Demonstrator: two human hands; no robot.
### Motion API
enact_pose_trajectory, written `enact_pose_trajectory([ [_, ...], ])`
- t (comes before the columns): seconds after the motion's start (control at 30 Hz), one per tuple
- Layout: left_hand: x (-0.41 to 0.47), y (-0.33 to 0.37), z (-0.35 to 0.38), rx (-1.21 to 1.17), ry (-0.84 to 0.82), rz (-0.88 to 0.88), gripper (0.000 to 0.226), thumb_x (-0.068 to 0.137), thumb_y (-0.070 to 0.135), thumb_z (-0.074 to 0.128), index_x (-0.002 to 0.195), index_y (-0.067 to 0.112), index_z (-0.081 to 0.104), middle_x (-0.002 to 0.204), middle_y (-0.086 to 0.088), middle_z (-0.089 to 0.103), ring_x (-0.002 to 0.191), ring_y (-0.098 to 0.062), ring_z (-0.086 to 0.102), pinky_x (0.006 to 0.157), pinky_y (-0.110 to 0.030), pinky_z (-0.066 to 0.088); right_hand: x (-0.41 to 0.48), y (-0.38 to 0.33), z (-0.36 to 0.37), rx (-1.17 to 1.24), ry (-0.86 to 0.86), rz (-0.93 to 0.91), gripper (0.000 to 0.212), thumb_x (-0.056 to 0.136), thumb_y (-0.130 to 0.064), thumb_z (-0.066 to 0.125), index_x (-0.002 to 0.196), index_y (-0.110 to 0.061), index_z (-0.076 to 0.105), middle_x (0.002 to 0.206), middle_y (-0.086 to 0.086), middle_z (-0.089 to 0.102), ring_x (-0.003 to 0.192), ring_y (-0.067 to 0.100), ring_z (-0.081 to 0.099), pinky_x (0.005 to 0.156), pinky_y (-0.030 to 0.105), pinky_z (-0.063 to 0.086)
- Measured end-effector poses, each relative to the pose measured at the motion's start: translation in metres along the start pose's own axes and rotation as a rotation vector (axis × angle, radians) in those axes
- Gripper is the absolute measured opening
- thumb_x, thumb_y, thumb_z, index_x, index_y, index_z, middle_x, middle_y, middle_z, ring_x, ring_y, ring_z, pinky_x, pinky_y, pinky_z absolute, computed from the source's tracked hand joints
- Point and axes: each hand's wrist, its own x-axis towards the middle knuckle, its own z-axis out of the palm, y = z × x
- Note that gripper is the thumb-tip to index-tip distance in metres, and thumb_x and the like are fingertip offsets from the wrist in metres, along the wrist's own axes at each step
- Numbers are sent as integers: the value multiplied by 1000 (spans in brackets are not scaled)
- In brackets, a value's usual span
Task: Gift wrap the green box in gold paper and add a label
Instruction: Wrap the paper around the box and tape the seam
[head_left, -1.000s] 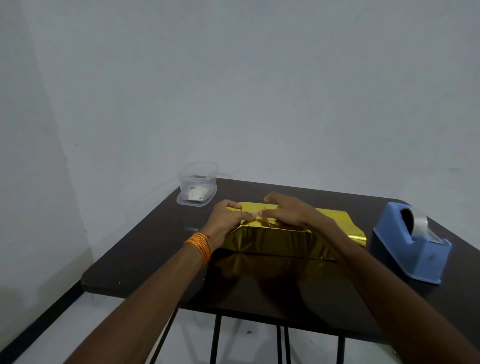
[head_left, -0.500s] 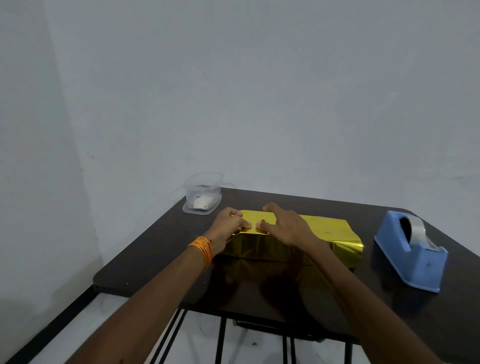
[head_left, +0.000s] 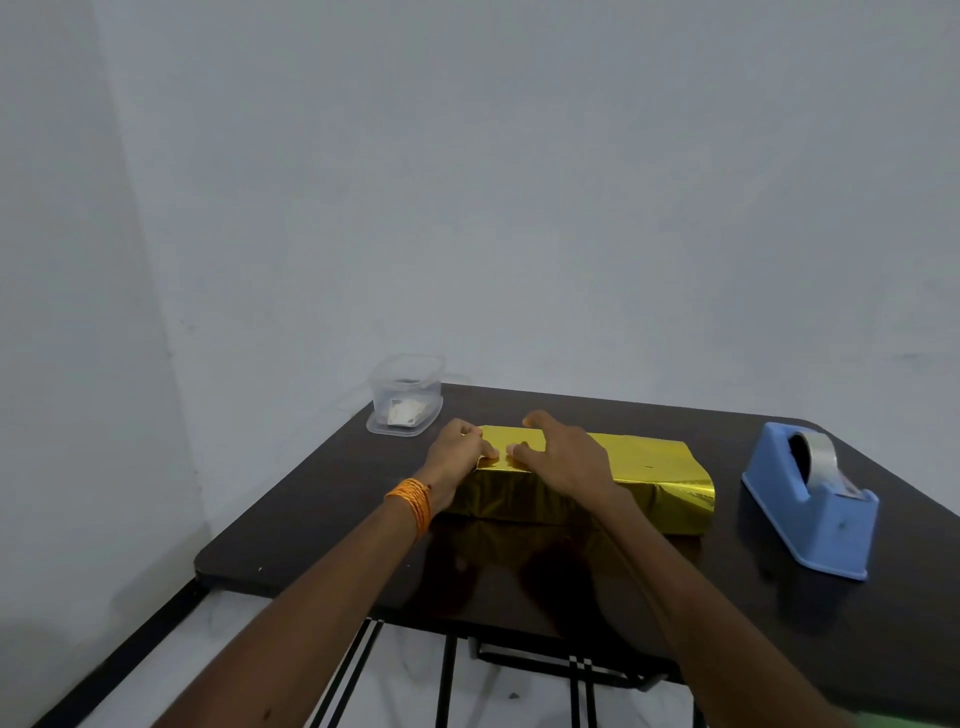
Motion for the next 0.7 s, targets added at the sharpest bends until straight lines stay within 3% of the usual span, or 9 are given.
enact_pose_trajectory([
  [0.1,2,-1,0,-1,0,0,33,84,10,67,115,16,55,120,-3,52,110,-21,49,88,-36,46,2,1,0,2,-6,9,39,98,-41,53,135,-31,47,118,-1,68,99,17,62,76,31,52],
  [0.2,3,-2,0,2,-10,0,33,85,9,67,115,16,55,119,-3,52,113,-22,48,89,-35,46,1,3,-2,0,-13,8,36,101,-27,52,137,-29,47,114,1,68,88,14,59,68,26,45],
  [0.33,2,-2,1,-6,16,25,25,86,9,64,110,14,57,113,-4,55,108,-21,52,93,-40,47,-2,3,-5,38,-22,-17,34,102,-22,51,136,-23,48,114,3,68,87,15,61,69,27,47],
  [0.43,1,-4,-3,88,111,103,16,87,12,56,103,13,58,106,-5,59,97,-20,56,89,-43,50,-10,6,-20,204,8,-52,33,101,-23,51,135,-19,50,91,-2,67,75,9,60,69,26,46],
  [0.57,2,2,-14,394,312,356,23,88,20,58,111,15,56,96,2,59,91,-21,58,77,-33,47,-38,12,-40,142,288,13,25,97,-27,56,121,-20,60,85,-4,66,81,15,61,68,27,44],
  [0.7,12,24,-1,489,261,487,27,92,21,57,118,12,56,90,-1,59,85,-19,57,72,-31,45,-63,14,-28,130,267,111,16,96,-37,58,106,-25,62,70,-7,67,67,8,60,56,23,38],
])
